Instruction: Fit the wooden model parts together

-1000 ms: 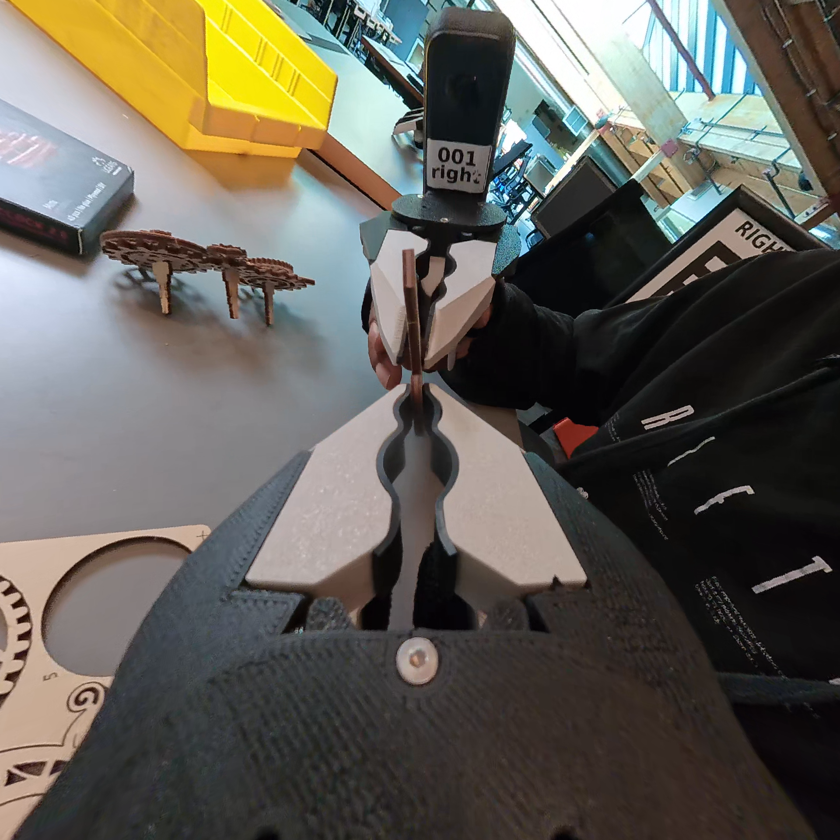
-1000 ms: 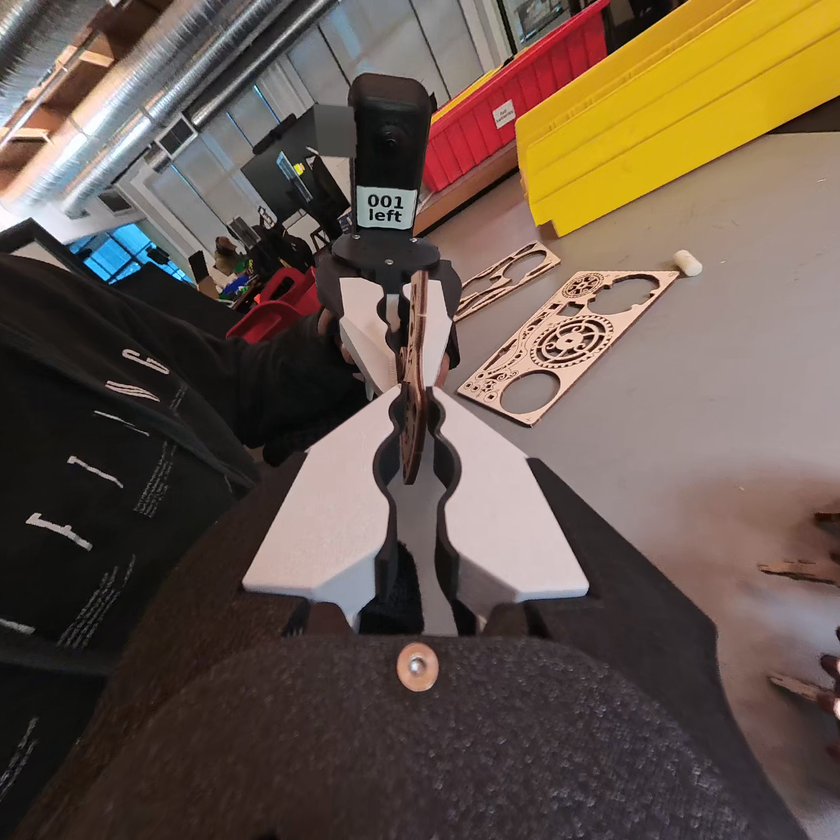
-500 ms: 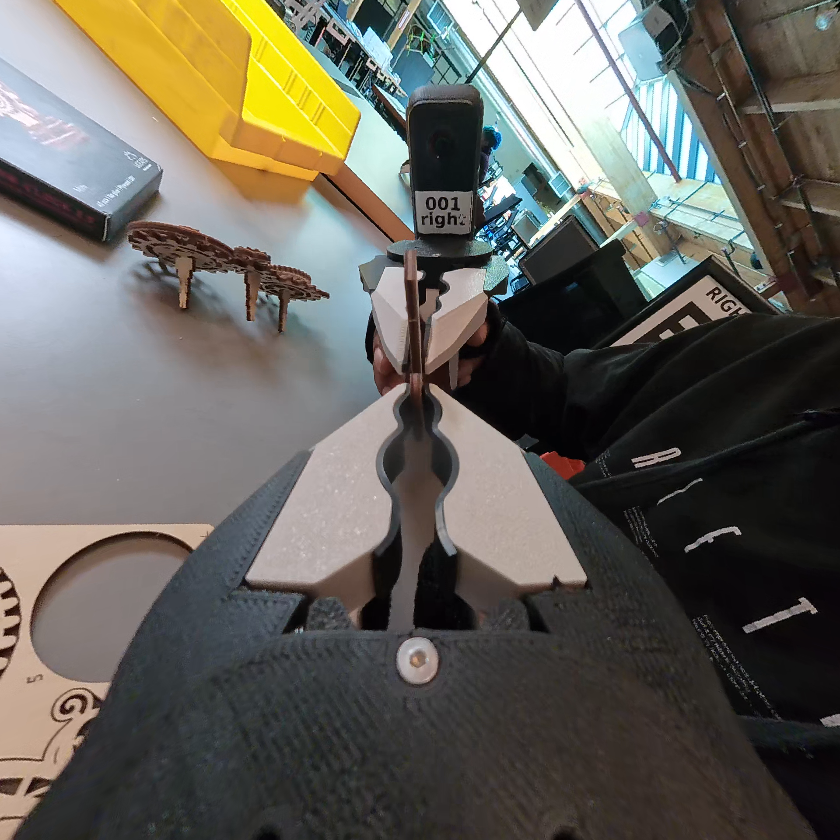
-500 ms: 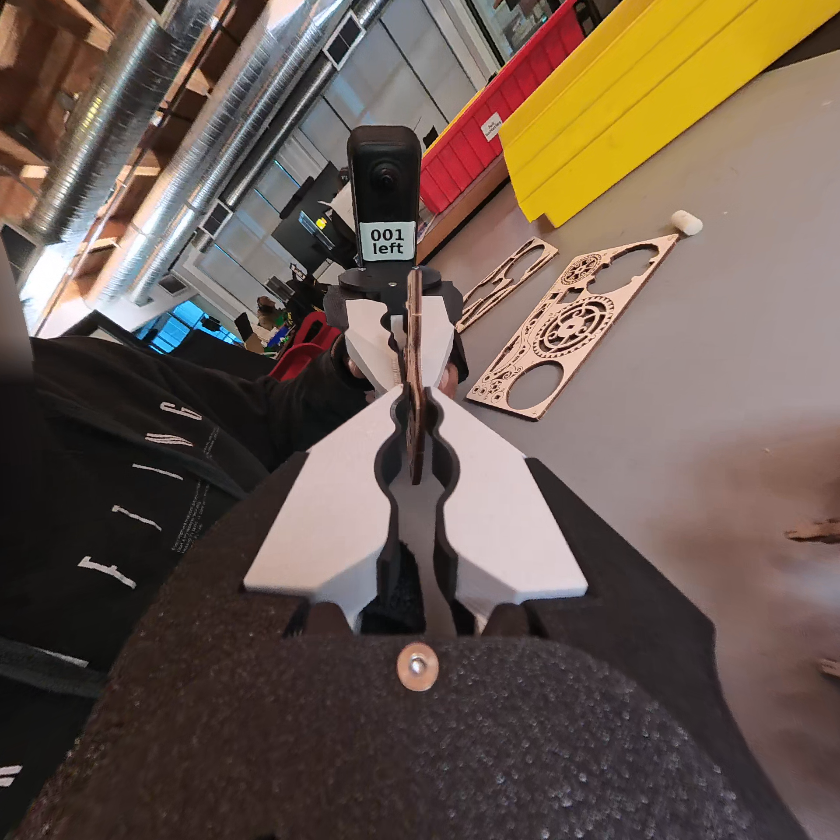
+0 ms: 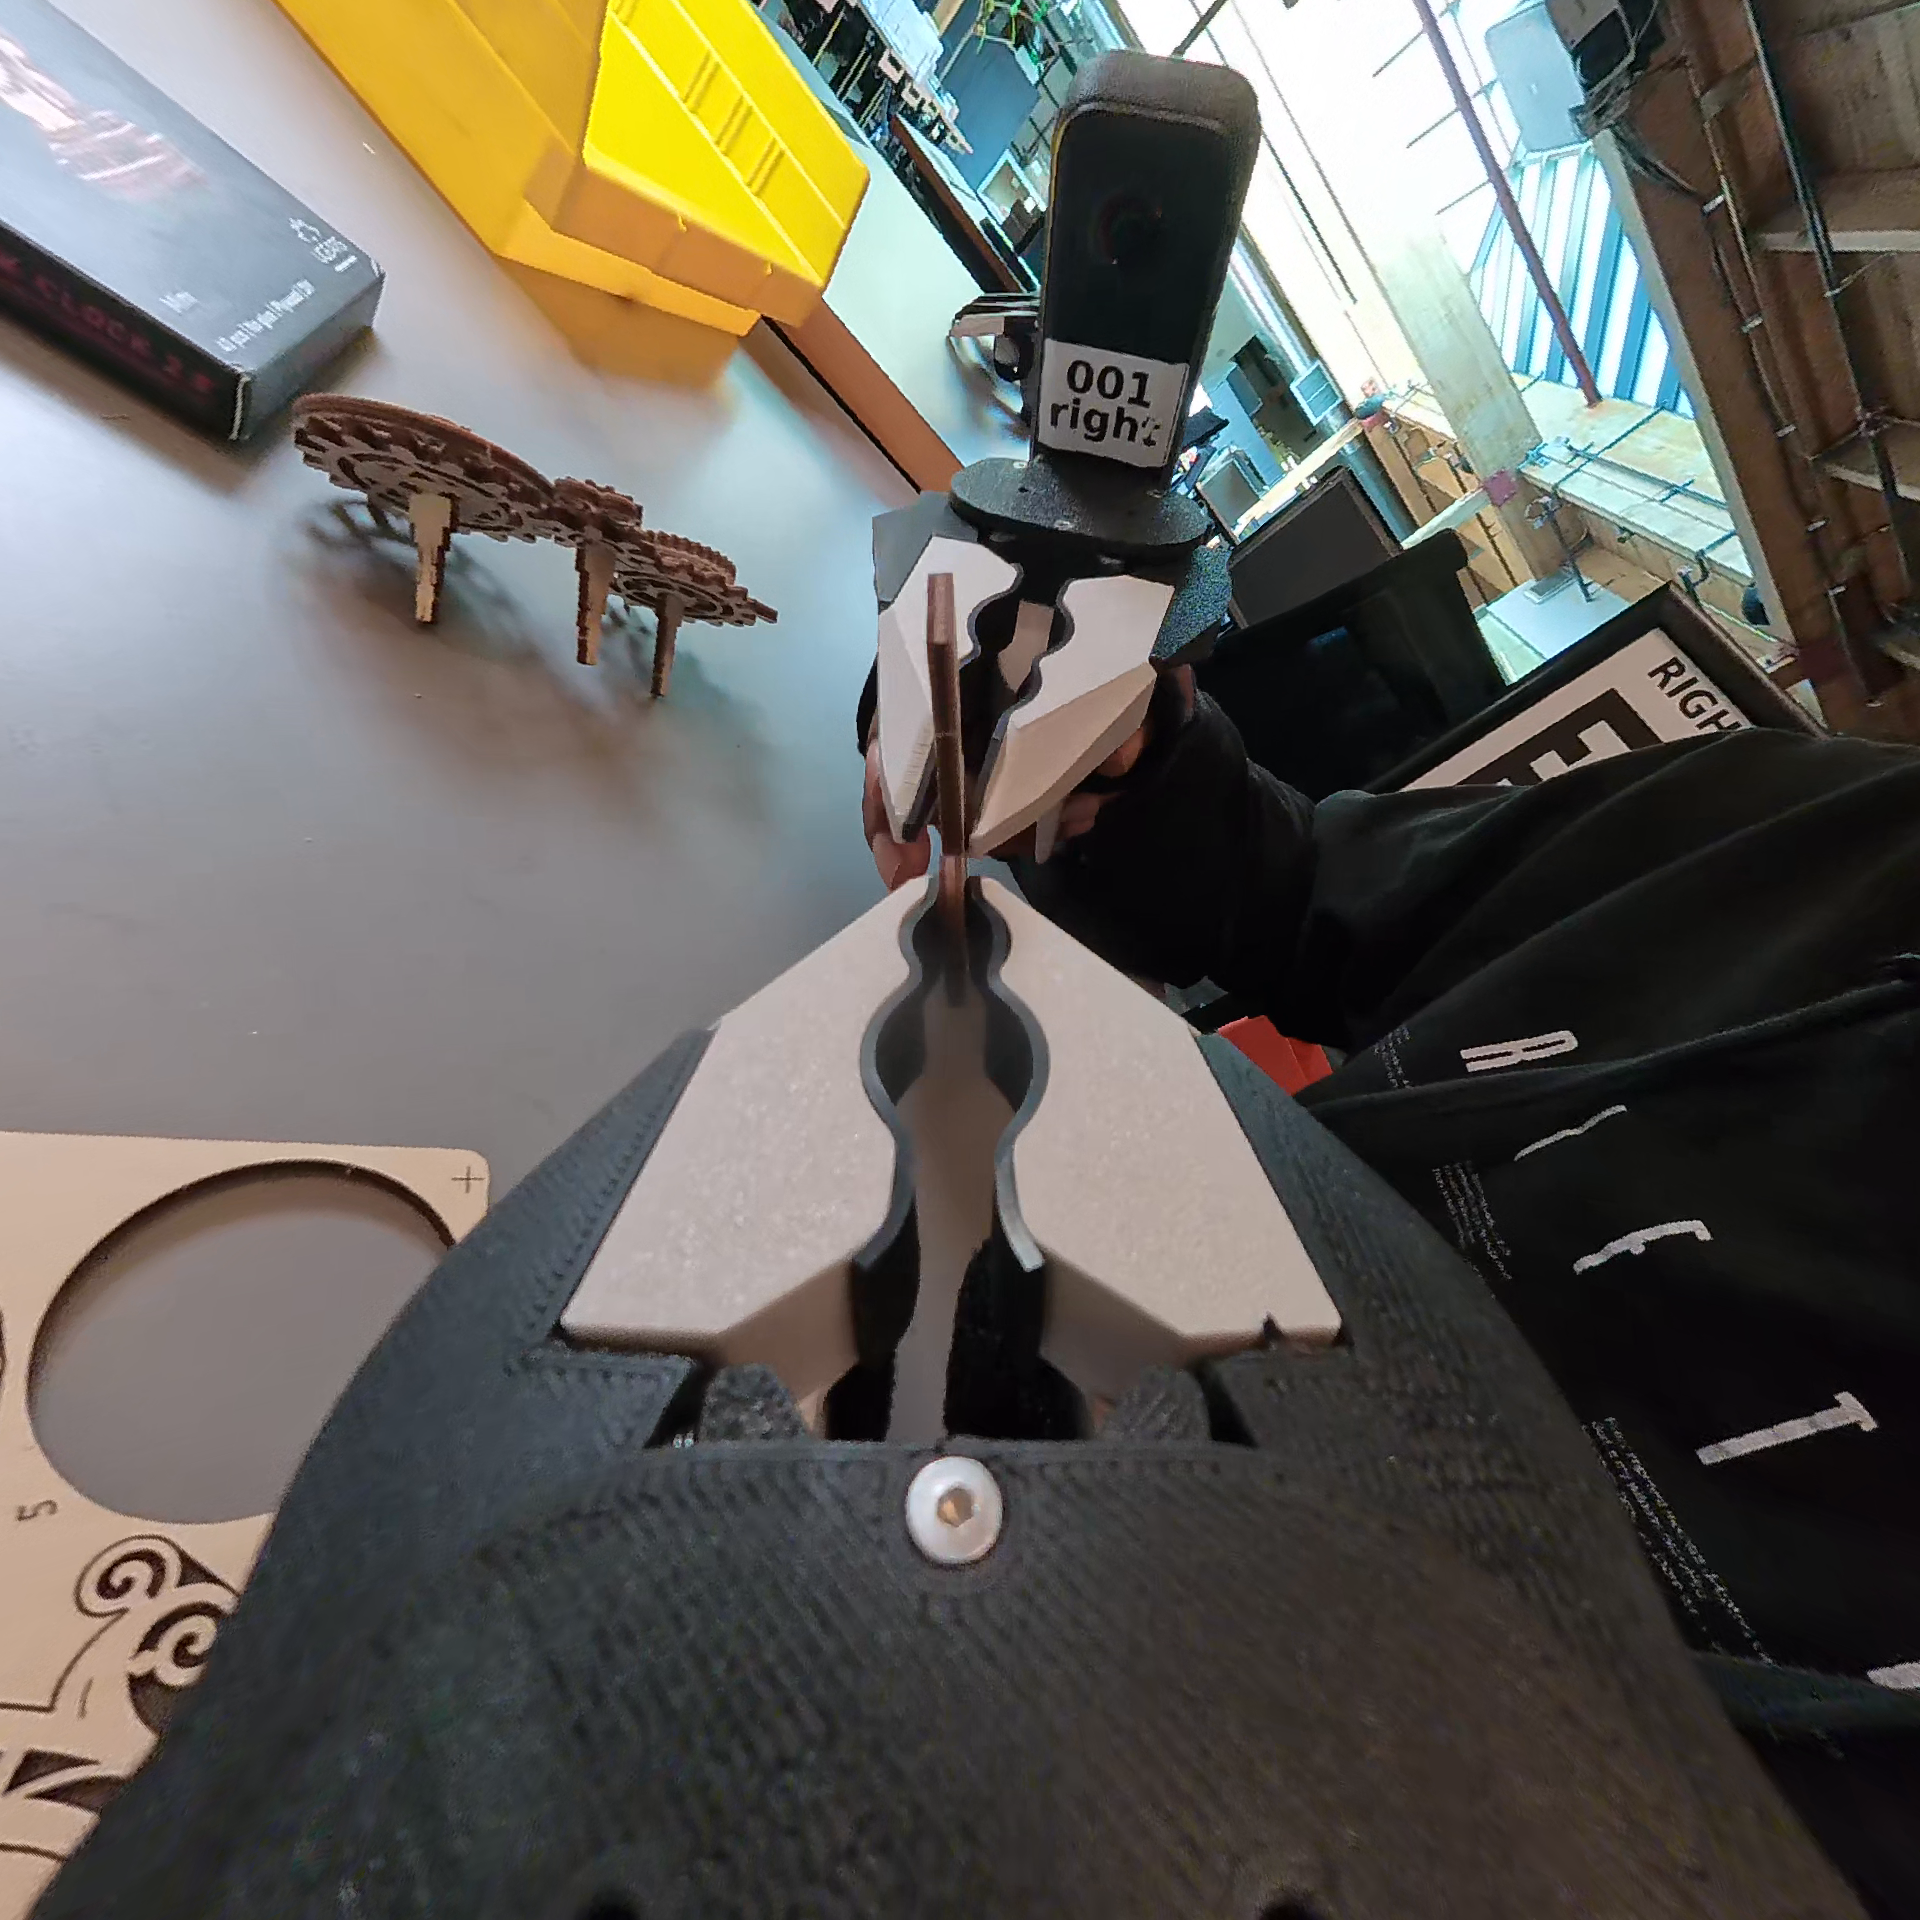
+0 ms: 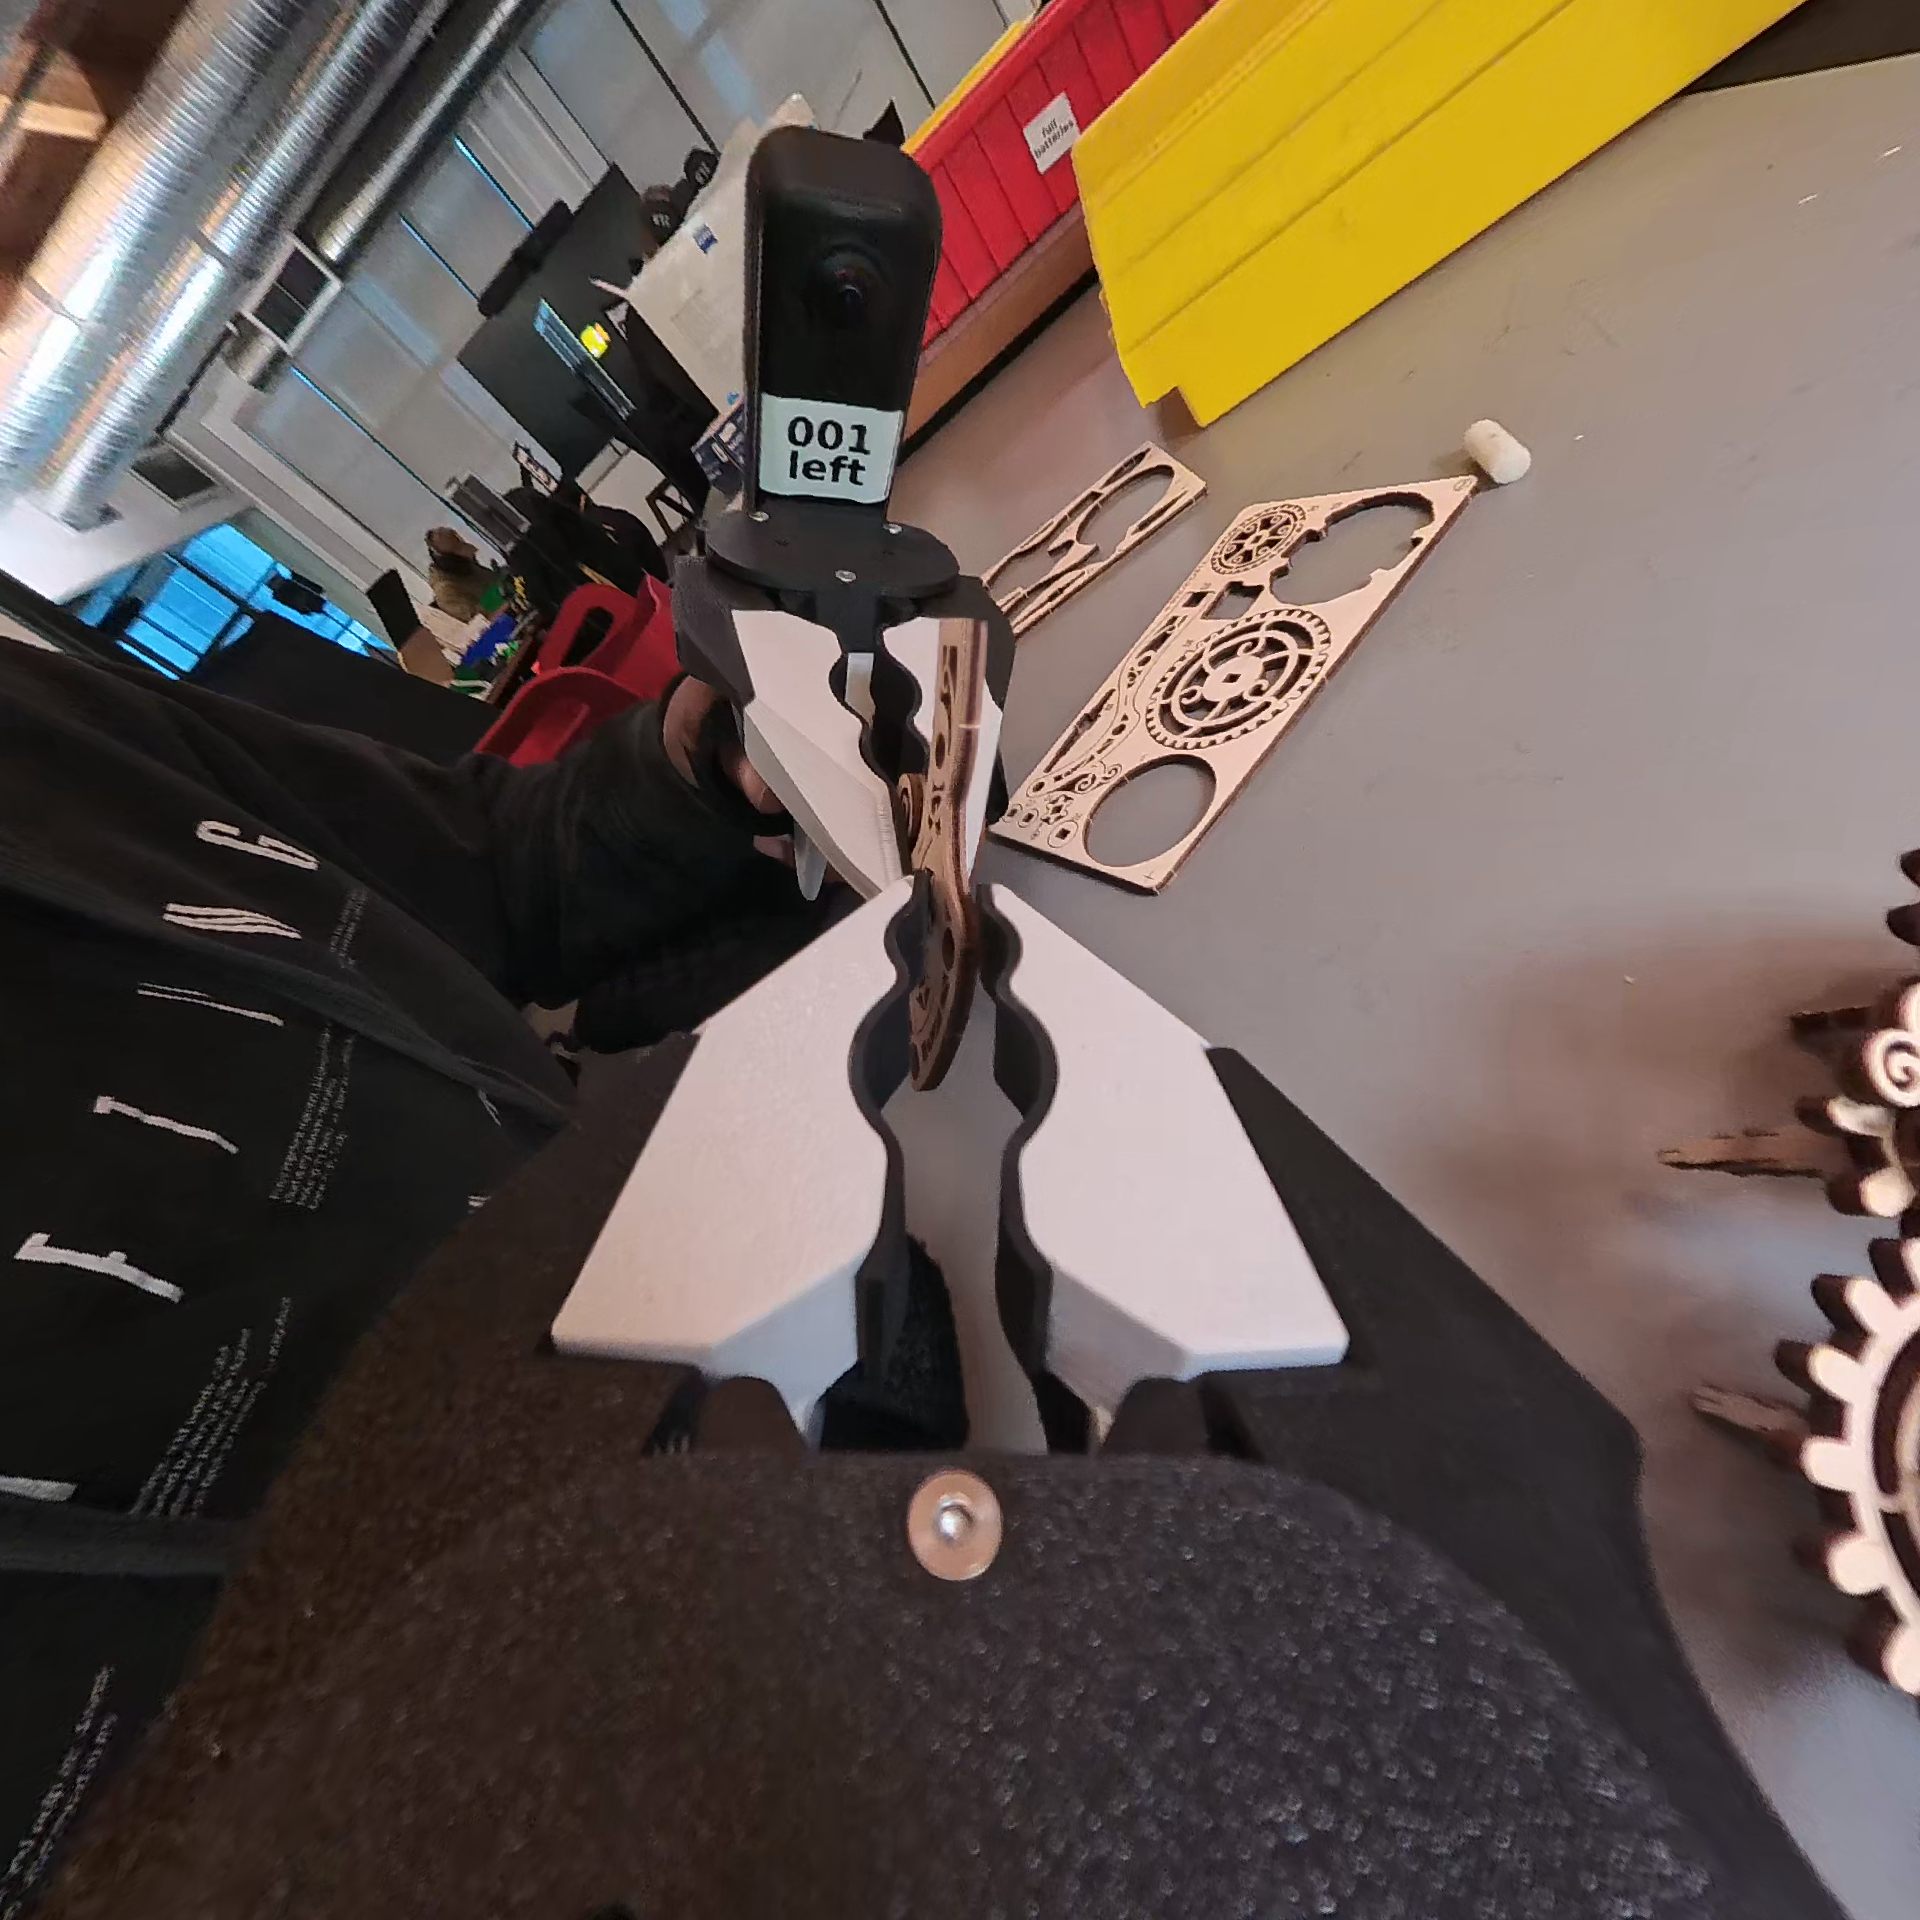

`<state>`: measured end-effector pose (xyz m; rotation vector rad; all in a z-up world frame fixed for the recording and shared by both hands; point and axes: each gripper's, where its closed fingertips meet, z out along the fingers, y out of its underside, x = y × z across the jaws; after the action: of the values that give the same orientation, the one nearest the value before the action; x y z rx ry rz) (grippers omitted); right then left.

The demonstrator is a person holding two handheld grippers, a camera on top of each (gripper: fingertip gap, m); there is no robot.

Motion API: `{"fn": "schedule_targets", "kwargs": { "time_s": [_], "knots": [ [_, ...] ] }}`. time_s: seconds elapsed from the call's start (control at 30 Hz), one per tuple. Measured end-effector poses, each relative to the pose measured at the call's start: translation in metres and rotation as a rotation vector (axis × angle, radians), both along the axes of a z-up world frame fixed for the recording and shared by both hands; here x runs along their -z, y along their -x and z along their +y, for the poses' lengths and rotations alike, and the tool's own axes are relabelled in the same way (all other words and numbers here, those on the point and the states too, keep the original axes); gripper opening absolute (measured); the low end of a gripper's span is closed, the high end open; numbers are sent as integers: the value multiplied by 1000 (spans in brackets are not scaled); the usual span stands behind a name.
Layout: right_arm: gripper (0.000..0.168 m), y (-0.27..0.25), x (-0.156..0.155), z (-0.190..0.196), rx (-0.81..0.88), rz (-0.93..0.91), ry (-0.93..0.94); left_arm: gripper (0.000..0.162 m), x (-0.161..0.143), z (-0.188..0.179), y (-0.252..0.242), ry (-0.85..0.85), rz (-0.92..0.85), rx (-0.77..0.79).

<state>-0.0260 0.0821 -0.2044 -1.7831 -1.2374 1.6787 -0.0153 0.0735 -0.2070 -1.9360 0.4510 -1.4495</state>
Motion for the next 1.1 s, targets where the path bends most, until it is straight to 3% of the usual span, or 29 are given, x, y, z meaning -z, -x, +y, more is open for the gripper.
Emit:
{"fn": "schedule_targets", "kwargs": {
  "time_s": [0.63, 1.1],
  "knots": [
    [6, -10, 43, -6, -83, -201, -33, 3, 41, -6, -9, 82, 201, 1],
    [5, -12, 56, -8, -97, -266, -59, 3, 55, -8, -11, 128, 230, 9]
  ]
}}
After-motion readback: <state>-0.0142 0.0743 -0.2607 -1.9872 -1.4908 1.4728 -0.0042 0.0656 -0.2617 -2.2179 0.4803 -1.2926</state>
